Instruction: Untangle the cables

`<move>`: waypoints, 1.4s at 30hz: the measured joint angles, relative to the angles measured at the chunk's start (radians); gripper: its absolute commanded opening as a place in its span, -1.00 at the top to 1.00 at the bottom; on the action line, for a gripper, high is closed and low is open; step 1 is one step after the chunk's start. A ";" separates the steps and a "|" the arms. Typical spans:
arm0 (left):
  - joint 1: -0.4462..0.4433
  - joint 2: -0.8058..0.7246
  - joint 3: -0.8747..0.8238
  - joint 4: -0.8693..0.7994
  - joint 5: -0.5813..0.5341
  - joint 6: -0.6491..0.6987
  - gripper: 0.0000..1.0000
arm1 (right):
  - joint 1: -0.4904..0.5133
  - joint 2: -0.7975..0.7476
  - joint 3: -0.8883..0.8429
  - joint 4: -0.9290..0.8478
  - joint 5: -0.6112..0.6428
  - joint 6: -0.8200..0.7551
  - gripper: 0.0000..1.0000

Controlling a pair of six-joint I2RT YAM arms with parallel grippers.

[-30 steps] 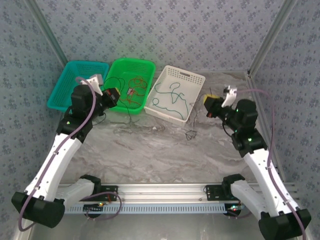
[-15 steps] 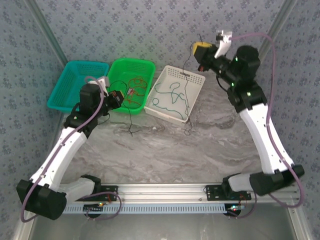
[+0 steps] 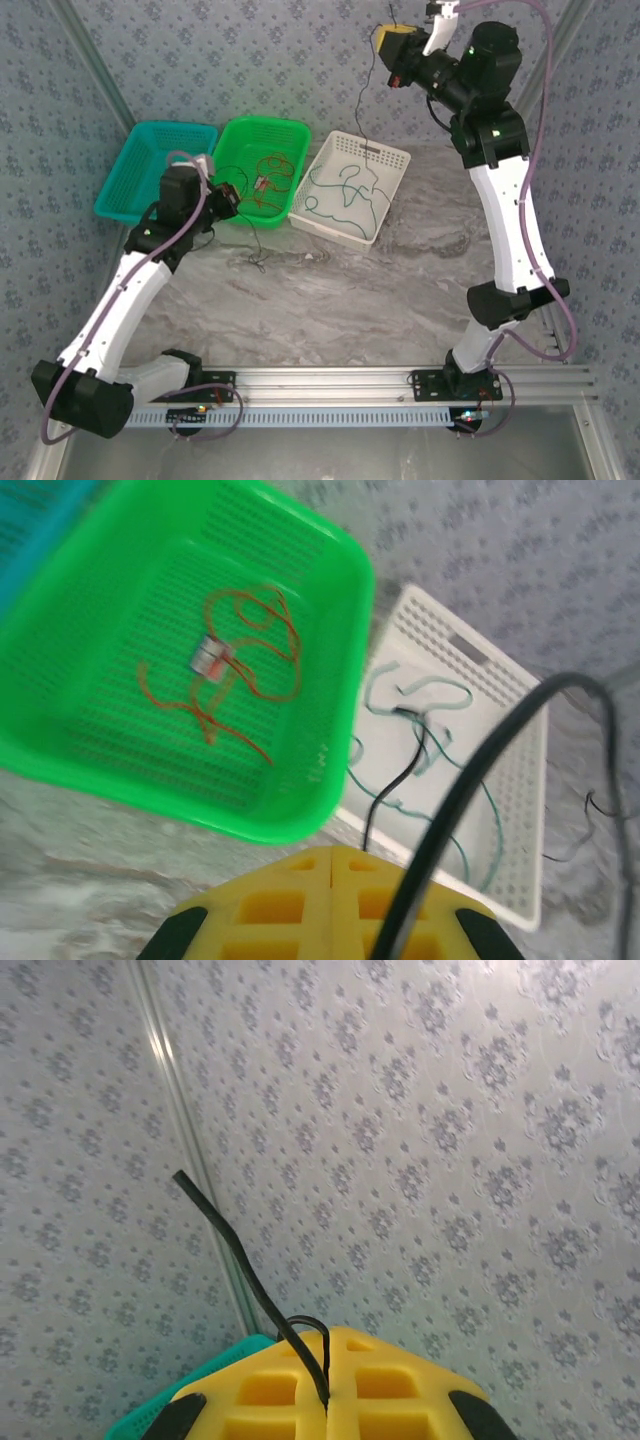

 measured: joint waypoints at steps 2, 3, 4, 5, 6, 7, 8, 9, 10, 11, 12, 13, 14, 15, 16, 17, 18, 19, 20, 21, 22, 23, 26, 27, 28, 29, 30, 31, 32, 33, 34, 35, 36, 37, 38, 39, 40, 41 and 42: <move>0.037 0.007 0.098 -0.038 -0.049 0.015 1.00 | 0.008 -0.016 -0.001 -0.007 -0.010 0.000 1.00; 0.064 0.012 0.151 -0.037 -0.072 0.021 1.00 | 0.014 -0.026 -0.006 -0.007 -0.013 -0.001 1.00; 0.098 0.018 0.204 -0.036 -0.095 0.027 1.00 | 0.022 -0.037 -0.016 -0.009 -0.016 -0.004 1.00; 0.127 0.024 0.246 -0.032 -0.111 0.031 1.00 | 0.029 -0.047 -0.025 -0.011 -0.017 -0.007 1.00; 0.169 0.033 0.294 -0.023 -0.129 0.037 1.00 | 0.037 -0.061 -0.039 -0.014 -0.018 -0.013 1.00; 0.209 0.046 0.338 -0.012 -0.146 0.042 1.00 | 0.045 -0.073 -0.054 -0.016 -0.018 -0.018 1.00; 0.242 0.059 0.370 -0.003 -0.157 0.045 1.00 | 0.052 -0.086 -0.071 -0.016 -0.018 -0.022 1.00; 0.277 0.082 0.405 0.006 -0.171 0.051 1.00 | 0.058 -0.100 -0.090 -0.016 -0.018 -0.024 1.00; 0.314 0.112 0.441 0.016 -0.178 0.055 1.00 | 0.064 -0.114 -0.110 -0.016 -0.018 -0.029 1.00; 0.340 0.139 0.468 0.025 -0.179 0.060 1.00 | 0.069 -0.127 -0.127 -0.016 -0.018 -0.031 1.00; 0.369 0.180 0.500 0.039 -0.180 0.068 1.00 | 0.074 -0.138 -0.142 -0.016 -0.019 -0.036 1.00; 0.395 0.225 0.529 0.051 -0.180 0.078 1.00 | 0.079 -0.150 -0.159 -0.017 -0.021 -0.042 1.00; 0.413 0.264 0.554 0.058 -0.179 0.087 1.00 | 0.082 -0.159 -0.172 -0.017 -0.021 -0.046 1.00; 0.432 0.317 0.581 0.065 -0.179 0.100 1.00 | 0.087 -0.171 -0.187 -0.018 -0.021 -0.050 1.00; 0.448 0.372 0.610 0.067 -0.182 0.113 1.00 | 0.092 -0.179 -0.198 -0.018 -0.021 -0.053 1.00; 0.459 0.421 0.633 0.070 -0.188 0.125 0.97 | 0.097 -0.187 -0.208 -0.019 -0.021 -0.057 1.00; 0.469 0.470 0.653 0.073 -0.194 0.137 0.91 | 0.103 -0.196 -0.219 -0.019 -0.021 -0.064 1.00; 0.480 0.522 0.671 0.072 -0.196 0.149 0.91 | 0.108 -0.205 -0.230 -0.019 -0.021 -0.070 1.00; 0.488 0.569 0.686 0.072 -0.195 0.158 0.93 | 0.113 -0.211 -0.238 -0.019 -0.021 -0.074 1.00; 0.496 0.622 0.704 0.068 -0.189 0.167 0.93 | 0.118 -0.218 -0.245 -0.021 -0.021 -0.079 1.00; 0.502 0.676 0.724 0.058 -0.179 0.178 0.93 | 0.123 -0.224 -0.252 -0.021 -0.021 -0.083 1.00; 0.507 0.717 0.744 0.047 -0.169 0.187 0.93 | 0.127 -0.228 -0.257 -0.022 -0.021 -0.090 1.00; 0.513 0.866 0.852 -0.017 -0.138 0.224 0.93 | 0.137 -0.235 -0.264 -0.022 -0.021 -0.101 1.00; 0.513 0.911 0.893 -0.042 -0.126 0.238 0.92 | 0.140 -0.238 -0.270 -0.022 -0.021 -0.104 1.00; 0.513 0.945 0.929 -0.065 -0.119 0.250 0.88 | 0.142 -0.240 -0.276 -0.022 -0.021 -0.106 1.00; 0.513 0.972 0.959 -0.085 -0.115 0.260 0.79 | 0.145 -0.242 -0.282 -0.022 -0.021 -0.109 1.00; 0.512 0.993 0.984 -0.105 -0.113 0.269 0.64 | 0.146 -0.243 -0.289 -0.022 -0.020 -0.113 1.00; 0.511 1.003 0.995 -0.122 -0.111 0.282 0.40 | 0.148 -0.245 -0.297 -0.022 -0.019 -0.116 1.00; 0.511 1.004 0.998 -0.138 -0.111 0.280 0.14 | 0.148 -0.245 -0.303 -0.022 -0.017 -0.118 1.00; 0.511 1.004 1.004 -0.164 -0.111 0.288 -0.11 | 0.150 -0.245 -0.310 -0.023 -0.014 -0.121 1.00; 0.511 1.005 1.017 -0.196 -0.111 0.290 -0.40 | 0.150 -0.245 -0.317 -0.024 -0.012 -0.124 1.00; 0.511 1.007 1.035 -0.231 -0.111 0.290 -0.61 | 0.150 -0.245 -0.319 -0.027 -0.011 -0.125 1.00; 0.511 1.008 1.058 -0.274 -0.110 0.290 -0.81 | 0.150 -0.245 -0.322 -0.031 -0.008 -0.127 1.00; 0.511 1.009 1.084 -0.325 -0.106 0.289 -0.98 | 0.150 -0.245 -0.322 -0.033 -0.006 -0.127 1.00; 0.511 1.009 1.102 -0.363 -0.101 0.286 -0.99 | 0.150 -0.245 -0.322 -0.034 -0.006 -0.127 1.00; 0.511 1.006 1.113 -0.396 -0.095 0.285 -0.98 | 0.150 -0.245 -0.322 -0.034 -0.006 -0.127 1.00; 0.511 0.996 1.109 -0.422 -0.088 0.286 -0.99 | 0.151 -0.246 -0.322 -0.033 -0.006 -0.127 1.00; 0.510 0.974 1.076 -0.428 -0.077 0.286 -0.98 | 0.152 -0.246 -0.322 -0.033 -0.006 -0.127 1.00; 0.508 0.941 1.021 -0.430 -0.065 0.286 -0.99 | 0.154 -0.246 -0.322 -0.032 -0.006 -0.127 1.00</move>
